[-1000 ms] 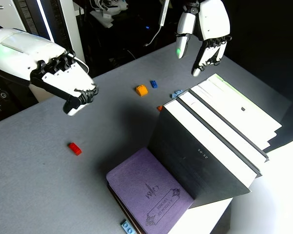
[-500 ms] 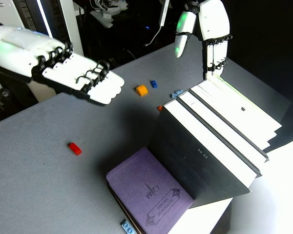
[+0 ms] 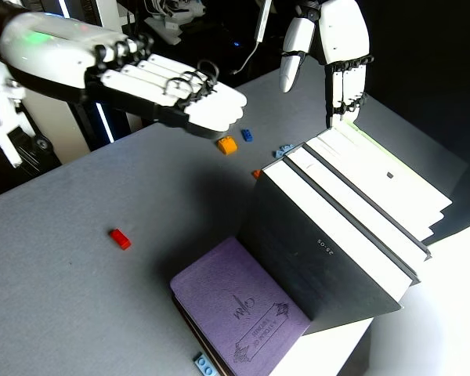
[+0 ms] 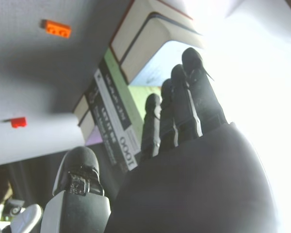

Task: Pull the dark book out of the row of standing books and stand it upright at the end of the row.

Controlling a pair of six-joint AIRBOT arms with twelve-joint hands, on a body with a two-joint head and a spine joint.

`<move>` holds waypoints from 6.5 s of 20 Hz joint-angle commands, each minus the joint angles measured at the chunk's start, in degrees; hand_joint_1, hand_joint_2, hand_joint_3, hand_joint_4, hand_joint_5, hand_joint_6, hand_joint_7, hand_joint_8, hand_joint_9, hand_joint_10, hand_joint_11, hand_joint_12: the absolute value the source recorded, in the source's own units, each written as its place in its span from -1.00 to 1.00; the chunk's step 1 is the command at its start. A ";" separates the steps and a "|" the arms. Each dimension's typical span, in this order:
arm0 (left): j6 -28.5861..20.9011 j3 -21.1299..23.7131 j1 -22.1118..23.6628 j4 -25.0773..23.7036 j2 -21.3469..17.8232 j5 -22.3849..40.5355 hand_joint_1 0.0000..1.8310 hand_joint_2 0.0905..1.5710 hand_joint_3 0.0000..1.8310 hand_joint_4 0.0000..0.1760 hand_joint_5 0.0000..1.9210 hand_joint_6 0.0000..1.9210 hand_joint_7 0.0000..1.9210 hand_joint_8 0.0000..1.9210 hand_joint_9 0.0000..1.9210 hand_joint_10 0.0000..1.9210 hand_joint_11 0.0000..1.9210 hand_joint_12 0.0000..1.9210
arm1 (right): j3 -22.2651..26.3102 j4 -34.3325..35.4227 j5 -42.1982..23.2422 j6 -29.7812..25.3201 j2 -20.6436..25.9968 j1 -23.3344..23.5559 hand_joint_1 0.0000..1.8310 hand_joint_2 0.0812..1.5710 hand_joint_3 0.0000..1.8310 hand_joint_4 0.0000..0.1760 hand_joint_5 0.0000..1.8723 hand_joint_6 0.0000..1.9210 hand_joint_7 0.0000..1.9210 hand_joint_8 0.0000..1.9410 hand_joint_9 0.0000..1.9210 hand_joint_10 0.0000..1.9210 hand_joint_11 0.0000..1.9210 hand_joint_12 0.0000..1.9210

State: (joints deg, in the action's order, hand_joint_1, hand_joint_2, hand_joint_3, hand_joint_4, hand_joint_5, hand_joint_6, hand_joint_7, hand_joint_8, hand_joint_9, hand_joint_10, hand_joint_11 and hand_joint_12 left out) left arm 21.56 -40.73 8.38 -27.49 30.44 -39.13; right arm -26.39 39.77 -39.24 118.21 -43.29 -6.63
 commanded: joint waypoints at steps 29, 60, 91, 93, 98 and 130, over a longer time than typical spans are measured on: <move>0.91 -0.46 1.56 -1.80 -0.65 2.92 -1.00 0.49 -1.00 -0.34 -0.81 -0.99 -0.81 -0.99 -0.77 -0.99 -0.68 -0.97 | -17.31 -5.98 -5.02 2.91 -16.92 4.82 -1.00 0.53 -1.00 -1.00 -0.25 -0.29 -0.78 -1.00 -1.00 -1.00 -1.00 -1.00; 0.42 -0.47 1.48 -1.82 -0.65 2.92 -1.00 0.50 -1.00 -0.42 -0.76 -0.99 -0.78 -0.99 -0.74 -1.00 -0.64 -0.98 | 8.03 20.83 -4.79 25.19 -10.40 -1.51 -1.00 0.53 -1.00 -1.00 -0.26 -0.27 -0.79 -1.00 -1.00 -1.00 -1.00 -1.00; 0.38 -0.50 1.44 -1.84 -0.65 2.92 -1.00 0.47 -1.00 -0.30 -0.79 -0.99 -0.77 -1.00 -0.71 -1.00 -0.60 -0.98 | 5.07 26.67 -2.05 25.14 -11.21 -13.09 -1.00 0.53 -1.00 -1.00 -0.29 -0.27 -0.73 -0.99 -1.00 -1.00 -1.00 -1.00; 0.38 -0.51 1.44 -1.84 -0.65 2.92 -1.00 0.49 -1.00 -0.40 -0.80 -1.00 -0.79 -1.00 -0.71 -1.00 -0.61 -0.99 | 6.69 26.68 -2.07 24.96 -10.80 -13.43 -1.00 0.55 -1.00 -1.00 -0.27 -0.30 -0.71 -0.99 -0.99 -1.00 -1.00 -1.00; 0.38 -0.53 1.43 -1.84 -0.66 2.92 -1.00 0.49 -1.00 -0.33 -0.80 -1.00 -0.78 -1.00 -0.70 -1.00 -0.59 -0.98 | 11.11 26.70 -4.34 25.07 -9.51 -13.22 -1.00 0.55 -1.00 -1.00 -0.27 -0.30 -0.72 -0.99 -0.98 -0.99 -1.00 -1.00; 0.74 -0.24 1.52 -1.94 -0.65 2.55 -0.90 0.62 -1.00 -1.00 -0.12 -1.00 0.00 -1.00 0.01 -0.99 -0.32 -0.27 | 6.83 12.40 -8.97 3.20 11.00 -10.31 -1.00 0.58 -1.00 -1.00 -0.36 0.66 -0.24 0.75 -0.41 1.00 -0.57 1.00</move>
State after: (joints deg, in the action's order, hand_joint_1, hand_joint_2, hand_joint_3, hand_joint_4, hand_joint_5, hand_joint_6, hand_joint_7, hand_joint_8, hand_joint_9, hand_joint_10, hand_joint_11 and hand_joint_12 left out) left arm 22.28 -40.99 9.17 -27.51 30.44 -40.16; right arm -19.53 55.88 -44.03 121.36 -32.84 -17.65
